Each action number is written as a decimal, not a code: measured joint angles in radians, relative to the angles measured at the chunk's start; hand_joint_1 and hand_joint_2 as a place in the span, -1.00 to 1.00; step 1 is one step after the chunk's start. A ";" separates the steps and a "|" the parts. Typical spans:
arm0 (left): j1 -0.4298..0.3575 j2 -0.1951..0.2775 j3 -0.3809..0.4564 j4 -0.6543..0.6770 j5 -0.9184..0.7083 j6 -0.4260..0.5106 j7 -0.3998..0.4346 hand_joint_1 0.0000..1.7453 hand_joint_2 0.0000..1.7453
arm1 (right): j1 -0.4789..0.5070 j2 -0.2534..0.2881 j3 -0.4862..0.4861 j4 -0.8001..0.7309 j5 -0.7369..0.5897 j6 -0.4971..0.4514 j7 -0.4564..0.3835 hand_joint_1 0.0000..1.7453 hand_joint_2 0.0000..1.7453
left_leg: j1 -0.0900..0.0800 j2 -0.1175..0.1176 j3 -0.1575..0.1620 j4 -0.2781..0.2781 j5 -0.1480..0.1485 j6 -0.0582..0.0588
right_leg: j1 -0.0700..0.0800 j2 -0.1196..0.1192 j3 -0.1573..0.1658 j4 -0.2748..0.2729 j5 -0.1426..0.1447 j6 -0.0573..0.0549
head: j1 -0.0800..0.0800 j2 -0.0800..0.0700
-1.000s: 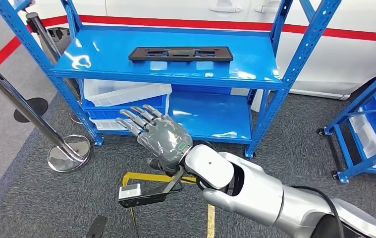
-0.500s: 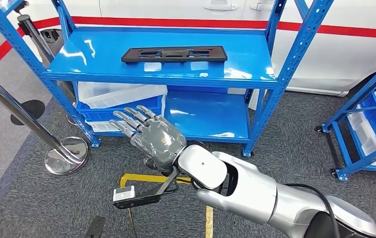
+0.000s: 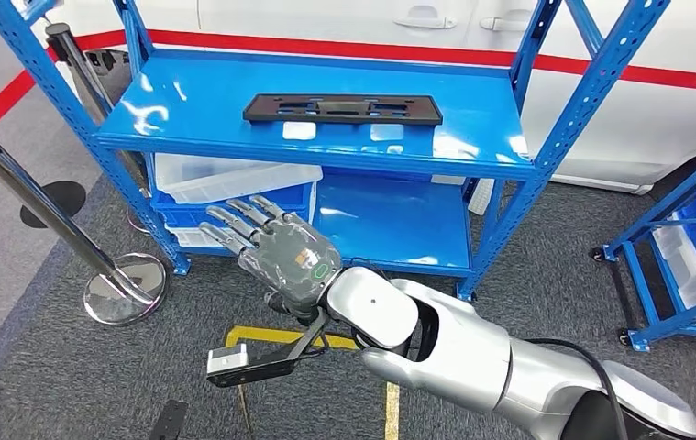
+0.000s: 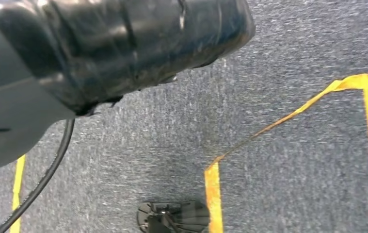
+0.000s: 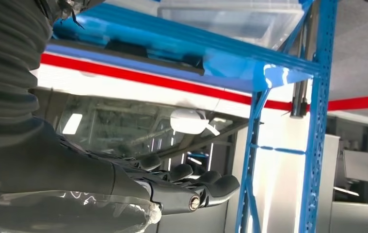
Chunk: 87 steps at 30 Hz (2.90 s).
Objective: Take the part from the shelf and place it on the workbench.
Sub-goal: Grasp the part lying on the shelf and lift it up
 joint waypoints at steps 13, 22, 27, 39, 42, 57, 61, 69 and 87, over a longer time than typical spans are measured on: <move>0.015 0.001 0.010 -0.001 -0.006 -0.003 0.004 -1.00 -1.00 | -0.015 0.010 0.002 0.015 0.010 0.019 0.035 -1.00 1.00 | 0.006 0.009 -0.161 0.222 -0.025 -0.052 | 0.000 0.003 0.124 -0.118 -0.043 -0.030 | -0.008 0.000; 0.019 0.003 0.020 -0.001 -0.008 -0.006 0.007 -1.00 -1.00 | -0.026 0.011 0.001 0.027 0.026 0.041 0.056 -1.00 1.00 | 0.000 0.008 -0.038 -0.025 0.055 0.001 | 0.001 0.002 0.142 -0.059 -0.090 0.007 | -0.005 0.000; 0.019 0.003 0.021 -0.001 -0.010 -0.005 0.006 -1.00 -1.00 | -0.038 0.011 0.001 0.048 0.023 0.075 0.081 -1.00 1.00 | 0.001 0.007 0.002 -0.027 0.023 0.012 | -0.008 0.002 -0.038 0.189 -0.162 0.022 | -0.003 0.000; 0.000 -0.003 0.021 -0.002 -0.029 -0.016 0.018 -1.00 -1.00 | -0.108 0.071 0.001 0.255 -0.027 0.072 0.090 -1.00 1.00 | 0.004 0.006 -0.013 0.105 -0.068 -0.040 | -0.006 0.002 0.043 -0.100 0.013 -0.030 | -0.005 0.000; -0.001 -0.004 0.021 -0.001 -0.033 -0.019 0.019 -1.00 -1.00 | -0.113 0.087 0.002 0.334 -0.026 0.064 0.090 -1.00 1.00 | 0.006 0.007 -0.130 0.254 -0.114 -0.049 | -0.004 0.002 0.058 -0.100 -0.003 -0.034 | -0.005 0.000; -0.006 -0.010 0.021 -0.001 -0.042 -0.021 0.020 -1.00 -1.00 | -0.116 0.126 0.015 0.587 -0.033 0.073 0.091 -1.00 1.00 | 0.005 0.008 -0.064 -0.014 0.066 0.005 | -0.003 0.006 -0.048 0.170 -0.152 0.018 | -0.002 0.000; -0.003 -0.011 0.021 -0.001 -0.042 -0.024 0.019 -1.00 -1.00 | -0.111 0.131 0.016 0.630 -0.040 0.072 0.083 -1.00 1.00 | 0.005 0.005 -0.053 -0.002 0.046 -0.001 | -0.006 0.006 -0.008 0.031 -0.038 0.011 | -0.002 0.000; -0.003 -0.014 0.021 -0.001 -0.042 -0.028 0.014 -1.00 -1.00 | -0.114 0.155 0.016 0.662 -0.057 0.071 0.075 -1.00 1.00 | 0.004 0.007 -0.072 0.057 -0.001 -0.038 | -0.007 0.008 0.056 -0.095 -0.008 -0.021 | -0.007 0.000; 0.003 -0.016 0.021 -0.001 -0.044 -0.035 0.011 -1.00 -1.00 | -0.114 0.169 0.007 0.676 -0.068 -0.017 0.107 -1.00 1.00 | 0.005 0.009 -0.037 -0.018 0.045 0.002 | -0.005 0.006 -0.022 0.102 -0.119 0.016 | -0.003 0.000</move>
